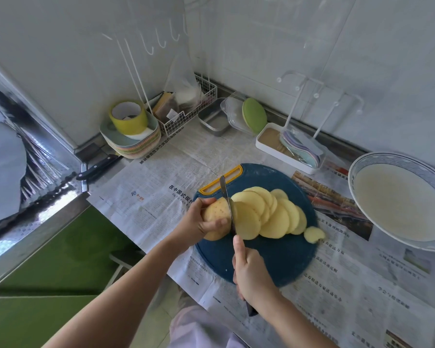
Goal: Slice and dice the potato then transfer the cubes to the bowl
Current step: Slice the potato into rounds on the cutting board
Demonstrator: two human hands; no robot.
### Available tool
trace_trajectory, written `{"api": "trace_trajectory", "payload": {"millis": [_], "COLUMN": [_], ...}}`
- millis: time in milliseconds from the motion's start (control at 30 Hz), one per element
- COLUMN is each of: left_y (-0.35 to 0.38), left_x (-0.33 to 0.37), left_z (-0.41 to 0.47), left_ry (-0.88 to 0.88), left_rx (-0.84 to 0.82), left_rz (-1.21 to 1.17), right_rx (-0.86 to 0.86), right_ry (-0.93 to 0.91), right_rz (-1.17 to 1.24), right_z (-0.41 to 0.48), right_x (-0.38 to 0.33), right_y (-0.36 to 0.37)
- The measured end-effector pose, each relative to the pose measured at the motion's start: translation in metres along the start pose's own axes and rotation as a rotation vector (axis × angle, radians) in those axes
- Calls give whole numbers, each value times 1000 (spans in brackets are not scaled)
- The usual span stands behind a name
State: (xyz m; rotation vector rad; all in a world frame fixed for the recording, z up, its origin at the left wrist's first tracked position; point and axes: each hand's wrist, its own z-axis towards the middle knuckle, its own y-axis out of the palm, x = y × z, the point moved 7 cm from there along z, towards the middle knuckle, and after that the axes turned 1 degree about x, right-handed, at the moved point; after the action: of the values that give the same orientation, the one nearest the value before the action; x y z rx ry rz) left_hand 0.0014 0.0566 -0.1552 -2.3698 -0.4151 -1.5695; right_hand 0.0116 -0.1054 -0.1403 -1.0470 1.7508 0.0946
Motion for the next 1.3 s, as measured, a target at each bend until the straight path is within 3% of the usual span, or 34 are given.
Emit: {"api": "trace_trajectory", "payload": {"millis": [667,900,1100,1300], "left_y": [-9,-17,-12,-12], "left_x": [-3,3,-1,-1], "left_z": [12,20,19,19], "left_ry": [-66,-74,-55,-39], "left_rx": [-70,-95,-95,-120], "left_rz": [-103,-68,-42,-58], "right_rx": [37,78,35,13], "right_ry": [38,-101,68,78], "right_rz": [59,-33,86,120], "right_z": [8,8,16,17], "right_x": [-14,-23,-5,-4], "right_y": [7,11,14,16]}}
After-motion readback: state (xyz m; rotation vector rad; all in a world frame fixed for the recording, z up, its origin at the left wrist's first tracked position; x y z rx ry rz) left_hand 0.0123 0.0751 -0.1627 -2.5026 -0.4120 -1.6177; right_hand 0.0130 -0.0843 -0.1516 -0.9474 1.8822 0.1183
